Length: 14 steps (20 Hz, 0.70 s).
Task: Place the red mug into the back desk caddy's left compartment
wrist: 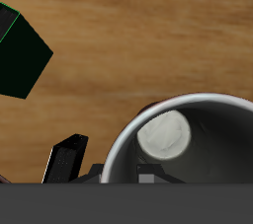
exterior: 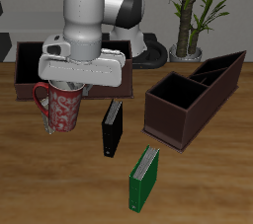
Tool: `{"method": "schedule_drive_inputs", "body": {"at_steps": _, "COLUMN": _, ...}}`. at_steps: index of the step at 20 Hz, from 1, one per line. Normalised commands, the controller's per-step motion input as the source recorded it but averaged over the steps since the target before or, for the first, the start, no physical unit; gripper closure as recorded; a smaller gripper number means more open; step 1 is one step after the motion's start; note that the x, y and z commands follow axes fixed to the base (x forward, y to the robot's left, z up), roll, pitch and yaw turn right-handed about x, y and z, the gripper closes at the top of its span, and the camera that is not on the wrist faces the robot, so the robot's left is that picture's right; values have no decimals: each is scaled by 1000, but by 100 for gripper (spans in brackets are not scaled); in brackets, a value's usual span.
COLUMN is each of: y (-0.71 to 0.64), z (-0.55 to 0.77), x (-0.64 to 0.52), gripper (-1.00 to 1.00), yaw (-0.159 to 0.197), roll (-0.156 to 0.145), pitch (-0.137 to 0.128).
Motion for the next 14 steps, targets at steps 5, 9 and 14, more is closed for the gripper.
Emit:
{"method": "schedule_drive_inputs", "body": {"at_steps": 5, "y": -209, "z": 375, "x": -524, "gripper": 100, "yaw": -4, "roll": -6, "pitch": -44}}
{"method": "schedule_drive_inputs", "body": {"at_steps": 9, "y": -104, "z": 320, "x": -597, "gripper": 100, "yaw": 27, "roll": 16, "pitch": -34}}
{"method": "schedule_drive_inputs", "body": {"at_steps": 14, "y": -27, "z": 162, "x": -675, "gripper": 100, "yaw": 33, "roll": 51, "pitch": -1}}
